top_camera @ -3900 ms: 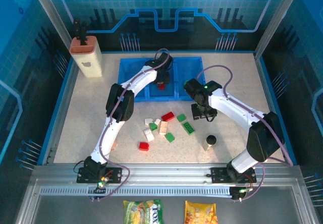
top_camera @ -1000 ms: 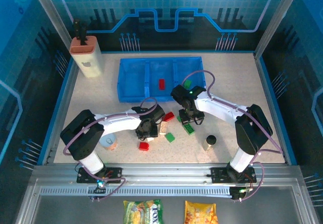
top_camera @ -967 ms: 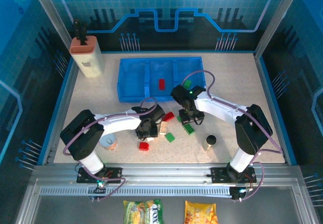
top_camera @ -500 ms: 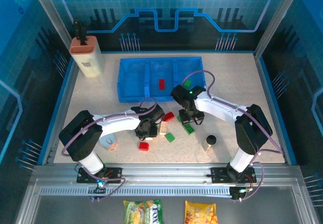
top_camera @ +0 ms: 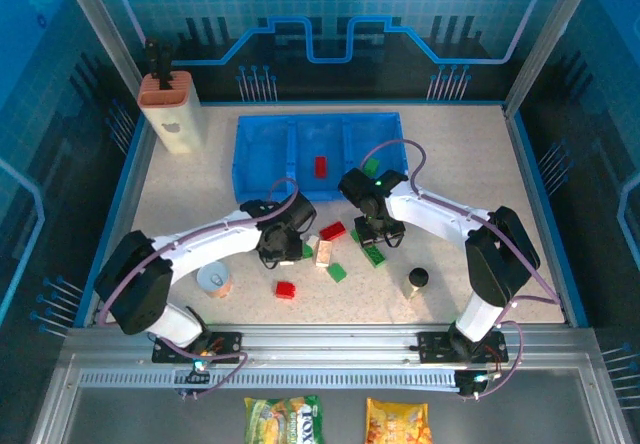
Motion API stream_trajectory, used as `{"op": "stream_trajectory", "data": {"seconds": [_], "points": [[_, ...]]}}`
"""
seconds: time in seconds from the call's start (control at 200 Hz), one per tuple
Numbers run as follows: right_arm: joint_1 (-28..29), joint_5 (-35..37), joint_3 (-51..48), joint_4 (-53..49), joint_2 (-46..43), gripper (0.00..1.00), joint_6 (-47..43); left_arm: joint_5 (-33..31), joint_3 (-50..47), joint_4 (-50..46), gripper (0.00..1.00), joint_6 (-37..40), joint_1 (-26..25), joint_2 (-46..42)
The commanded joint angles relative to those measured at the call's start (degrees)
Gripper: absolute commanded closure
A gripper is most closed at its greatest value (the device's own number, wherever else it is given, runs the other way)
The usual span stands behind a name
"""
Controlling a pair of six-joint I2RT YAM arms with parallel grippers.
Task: Sort the legos into containers by color
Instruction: Pick up the lego from the middle-left of the table, then place the lego in the container.
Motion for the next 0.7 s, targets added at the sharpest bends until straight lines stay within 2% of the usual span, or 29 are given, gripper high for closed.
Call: {"op": "stream_trajectory", "data": {"seconds": [0.0, 0.335, 0.695], "points": [[0.9, 0.6, 1.0, -1.5, 0.3, 0.45, 1.0, -0.4, 3.0, -4.3, 0.65, 4.9, 2.6, -2.2], [0.8, 1.3, 1.6, -2.5, -0.2, 0.45, 1.3, 0.1, 13.7, -9.0, 0.65, 18.3, 12.3, 0.6], [0.9, 2.1, 1.9, -3.9, -1.2, 0.45, 1.4, 1.1, 28.8, -8.2, 0.65, 28.8, 21.6, 13.8]]}}
